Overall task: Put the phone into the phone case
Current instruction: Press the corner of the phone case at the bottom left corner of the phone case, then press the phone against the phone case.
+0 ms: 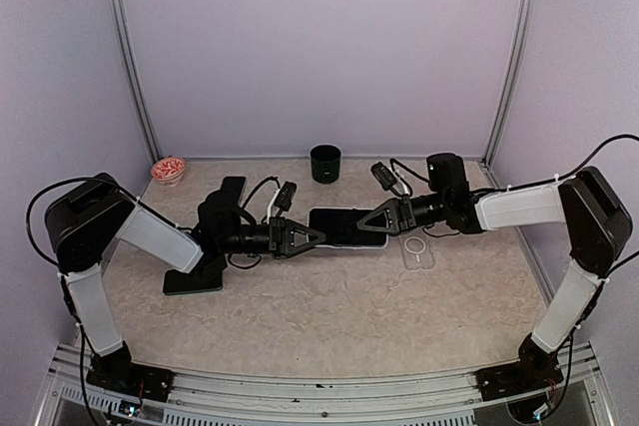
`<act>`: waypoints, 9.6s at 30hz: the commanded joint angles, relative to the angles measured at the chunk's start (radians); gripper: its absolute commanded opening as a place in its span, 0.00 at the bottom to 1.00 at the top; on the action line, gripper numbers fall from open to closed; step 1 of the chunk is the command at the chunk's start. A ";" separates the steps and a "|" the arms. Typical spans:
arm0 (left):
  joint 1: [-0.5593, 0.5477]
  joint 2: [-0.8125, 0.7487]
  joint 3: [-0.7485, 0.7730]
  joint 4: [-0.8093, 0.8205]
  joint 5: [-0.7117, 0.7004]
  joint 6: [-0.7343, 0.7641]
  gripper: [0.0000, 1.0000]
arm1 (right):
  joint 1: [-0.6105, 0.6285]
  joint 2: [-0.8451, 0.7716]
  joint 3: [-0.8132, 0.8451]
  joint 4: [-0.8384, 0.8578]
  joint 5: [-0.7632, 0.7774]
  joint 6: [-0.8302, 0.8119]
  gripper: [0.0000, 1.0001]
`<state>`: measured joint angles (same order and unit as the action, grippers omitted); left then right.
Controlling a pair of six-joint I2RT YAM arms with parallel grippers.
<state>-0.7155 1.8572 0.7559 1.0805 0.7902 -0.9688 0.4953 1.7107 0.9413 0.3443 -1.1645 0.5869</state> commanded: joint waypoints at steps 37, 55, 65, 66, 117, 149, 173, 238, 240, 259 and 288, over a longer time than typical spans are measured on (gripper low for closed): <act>-0.047 0.051 0.128 -0.080 -0.186 -0.048 0.48 | 0.017 0.001 -0.200 0.794 0.241 0.734 0.03; -0.045 0.034 0.128 -0.047 -0.225 -0.051 0.49 | 0.032 0.042 -0.206 0.808 0.245 0.734 0.03; -0.045 0.025 0.097 -0.041 -0.294 -0.072 0.50 | 0.046 0.027 -0.181 0.710 0.262 0.661 0.03; -0.045 0.028 0.100 -0.031 -0.291 -0.080 0.50 | 0.048 0.029 -0.180 0.702 0.264 0.654 0.03; -0.091 0.017 0.010 0.069 -0.348 -0.058 0.47 | 0.034 0.063 -0.154 0.727 0.246 0.671 0.02; -0.034 -0.062 -0.039 0.112 -0.011 0.172 0.08 | -0.031 0.147 -0.159 1.014 0.143 0.947 0.02; -0.076 -0.057 0.079 -0.123 -0.276 0.252 0.53 | -0.018 0.109 -0.176 0.966 0.172 0.887 0.02; -0.034 -0.168 0.069 -0.299 -0.100 0.576 0.00 | -0.028 0.204 -0.132 1.199 0.130 1.125 0.02; -0.036 -0.181 0.078 -0.361 -0.121 0.613 0.00 | -0.029 0.205 -0.129 1.191 0.130 1.121 0.03; -0.071 -0.171 0.075 -0.341 -0.357 0.520 0.36 | -0.025 0.167 -0.147 1.104 0.139 1.026 0.02; -0.102 -0.110 0.103 -0.285 -0.439 0.480 0.35 | 0.005 0.164 -0.154 1.108 0.147 1.008 0.02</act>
<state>-0.8135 1.7348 0.8482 0.7620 0.3767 -0.4896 0.4824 1.9133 0.7841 1.3949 -1.0233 1.6093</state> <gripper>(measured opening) 0.348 0.091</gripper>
